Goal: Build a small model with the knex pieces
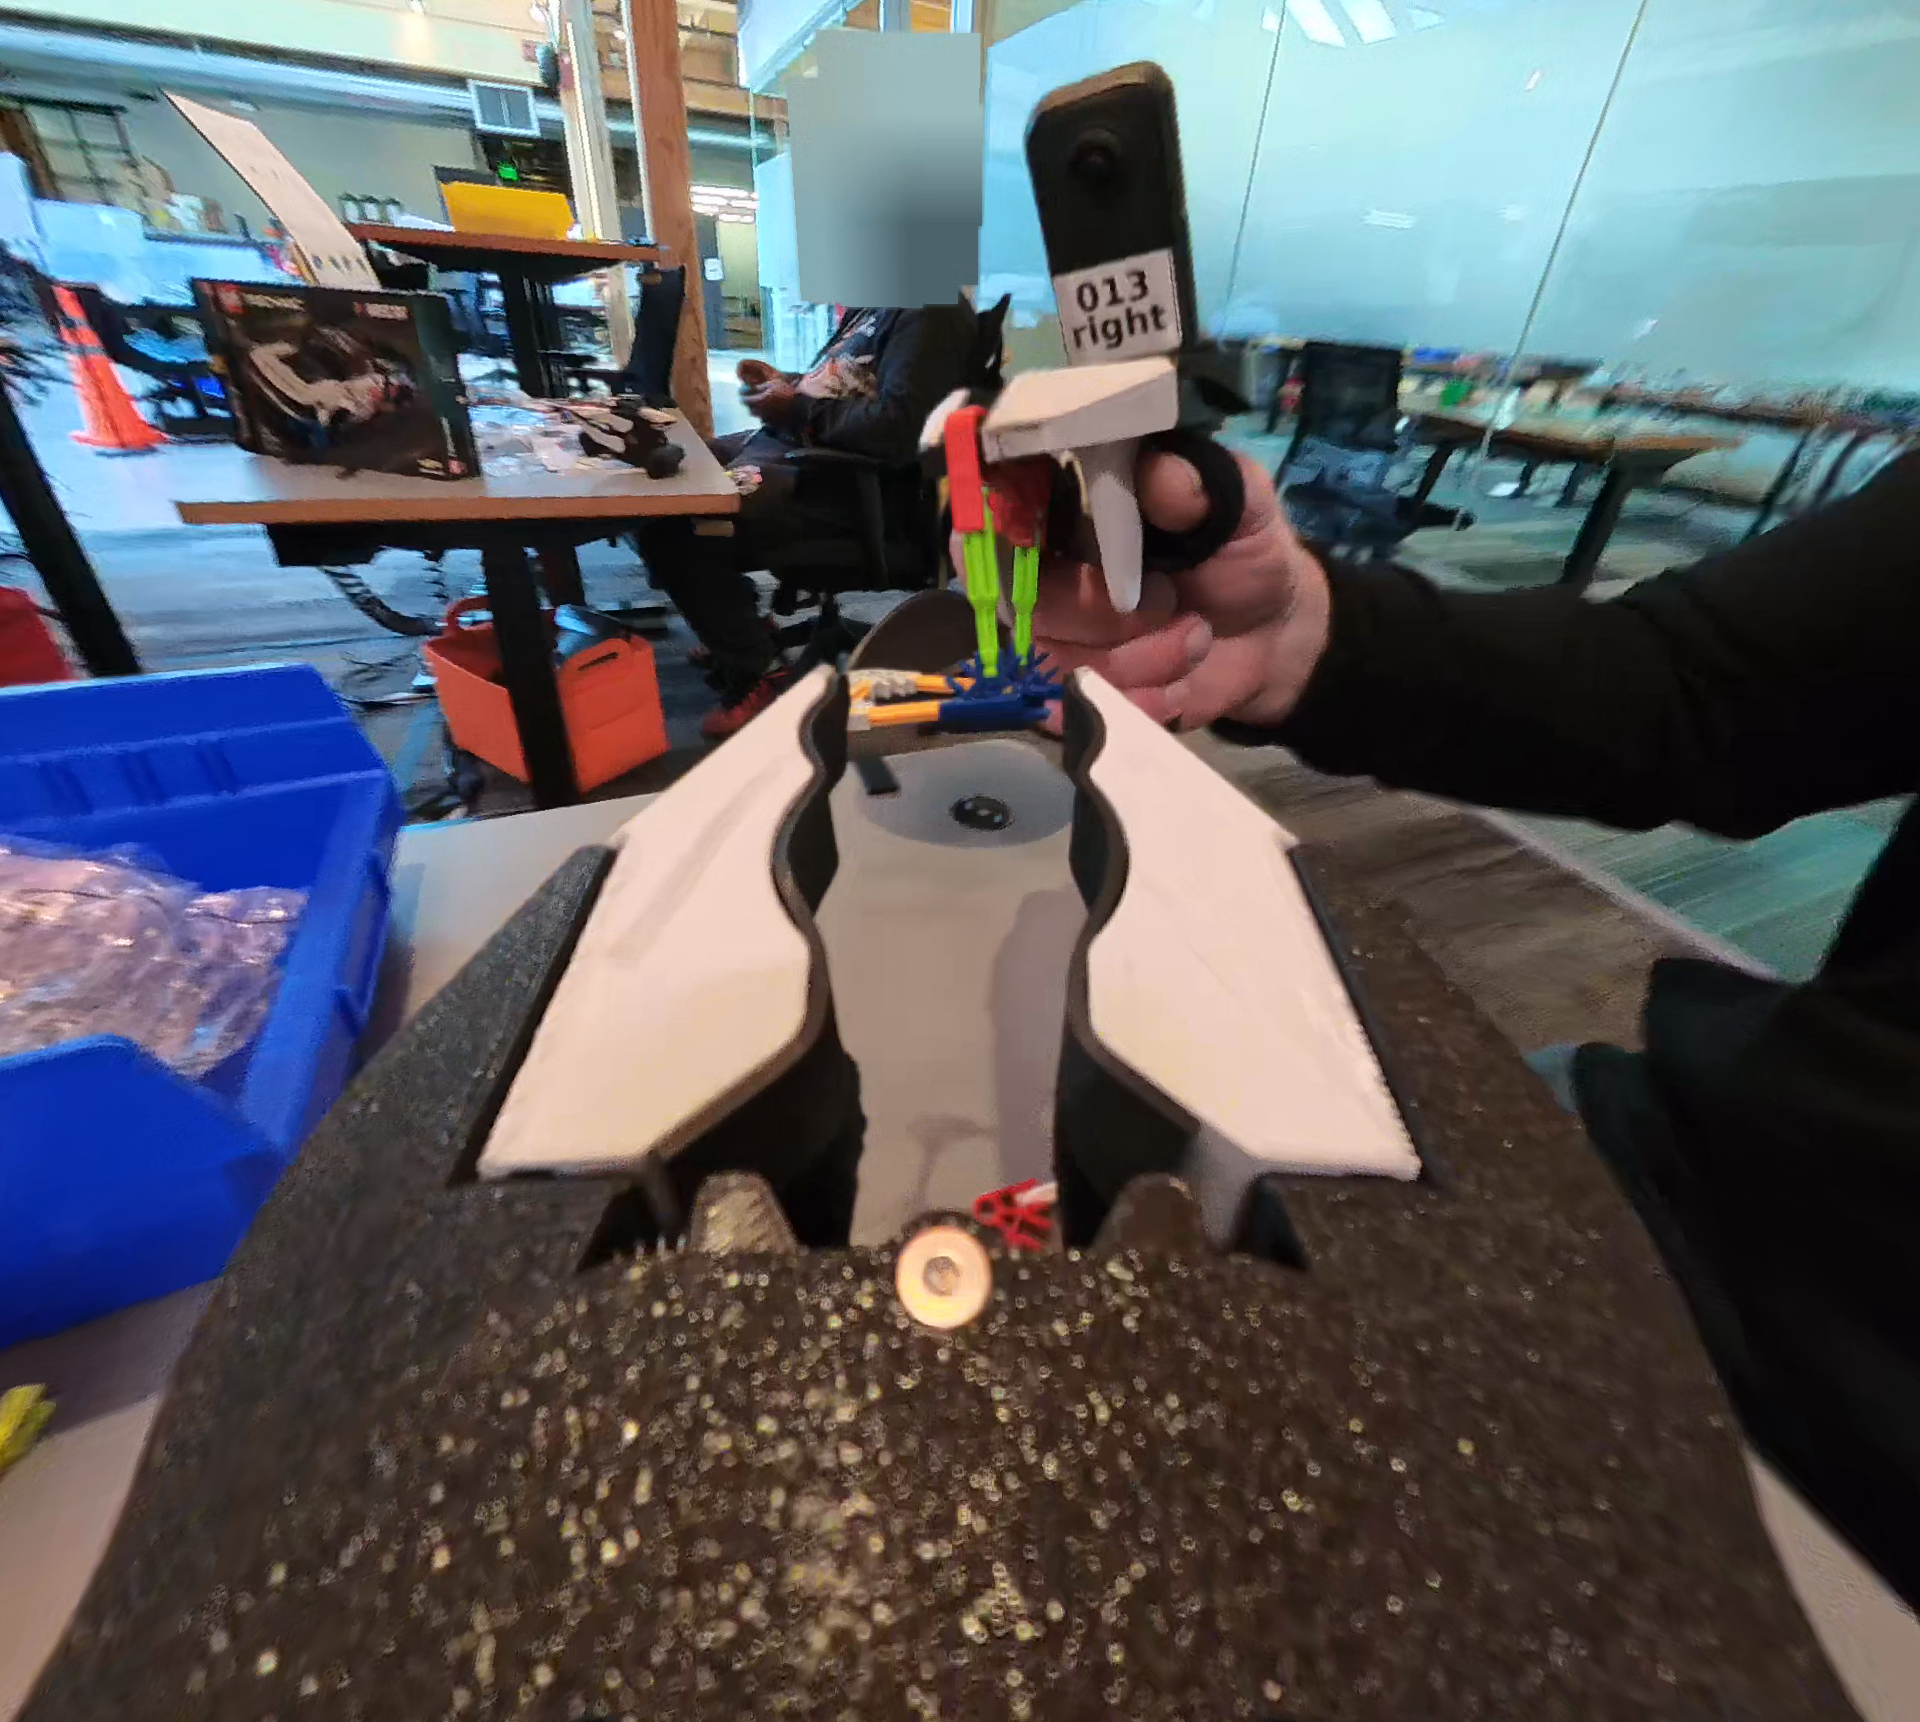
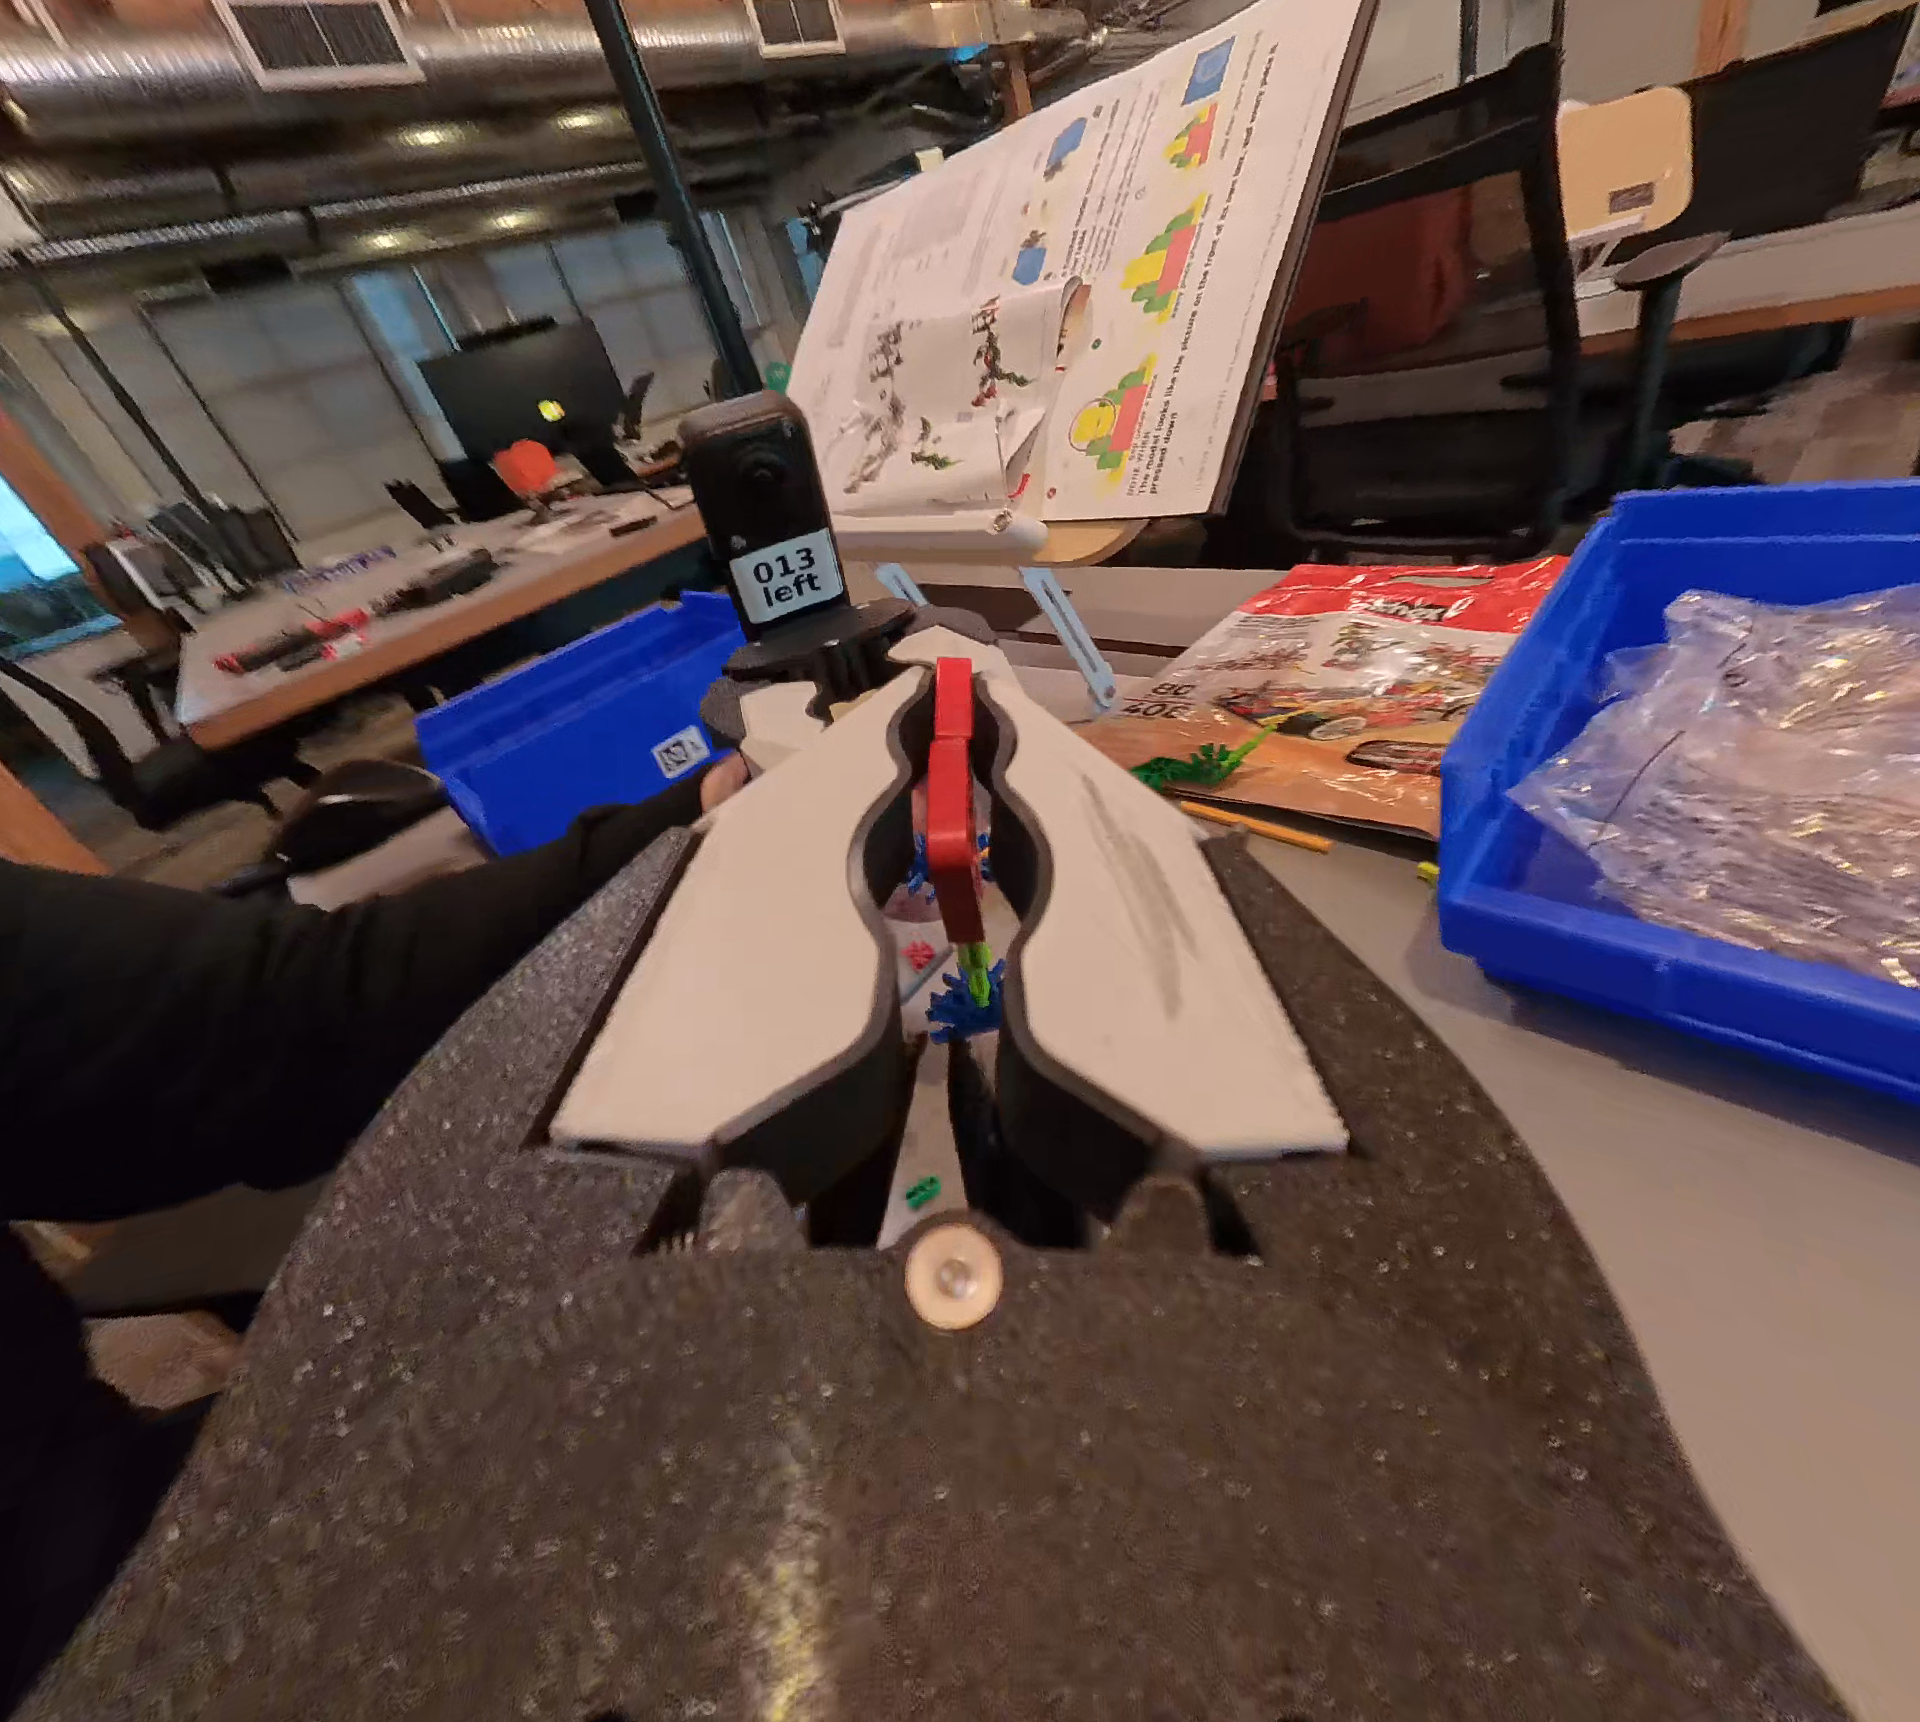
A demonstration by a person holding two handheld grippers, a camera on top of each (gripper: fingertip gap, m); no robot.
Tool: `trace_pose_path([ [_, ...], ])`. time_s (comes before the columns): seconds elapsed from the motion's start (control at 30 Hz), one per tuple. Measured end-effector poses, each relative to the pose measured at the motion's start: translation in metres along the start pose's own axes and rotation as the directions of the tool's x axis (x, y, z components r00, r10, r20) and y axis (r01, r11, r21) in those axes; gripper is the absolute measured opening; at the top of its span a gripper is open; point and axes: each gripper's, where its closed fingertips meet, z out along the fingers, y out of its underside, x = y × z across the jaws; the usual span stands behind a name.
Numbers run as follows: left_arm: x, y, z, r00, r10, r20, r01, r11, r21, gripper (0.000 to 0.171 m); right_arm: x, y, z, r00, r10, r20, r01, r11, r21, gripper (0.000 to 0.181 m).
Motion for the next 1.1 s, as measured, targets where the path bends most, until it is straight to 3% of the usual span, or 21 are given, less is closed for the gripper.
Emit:
trace_pose_path([
  [0.1,0.002,0.012,0.003,0.988,0.152,0.036,-0.147,0.983,-0.109,0.042,-0.005,-0.002,0.0,0.996,0.079,0.049,-0.08,0.997,0.014,0.004],
  [0.3,0.017,0.009,0.017,0.958,0.287,0.022,-0.281,0.949,-0.142,0.035,-0.014,-0.003,0.002,0.978,0.176,0.113,-0.177,0.984,-0.003,0.004],
  [0.5,0.029,0.01,0.022,0.971,0.234,-0.044,-0.238,0.962,-0.135,0.018,-0.01,-0.001,0.001,0.988,0.131,0.083,-0.131,0.991,-0.003,0.005],
  [0.8,0.032,0.012,0.025,0.991,0.082,-0.105,-0.091,0.992,-0.084,0.016,0.002,0.007,-0.004,1.0,-0.019,-0.005,0.019,0.999,-0.029,0.004],
  [1.1,0.028,0.028,0.025,0.991,-0.007,-0.134,-0.008,0.994,-0.11,0.016,0.012,0.02,-0.003,0.977,-0.198,-0.077,0.189,0.976,-0.109,0.006],
])
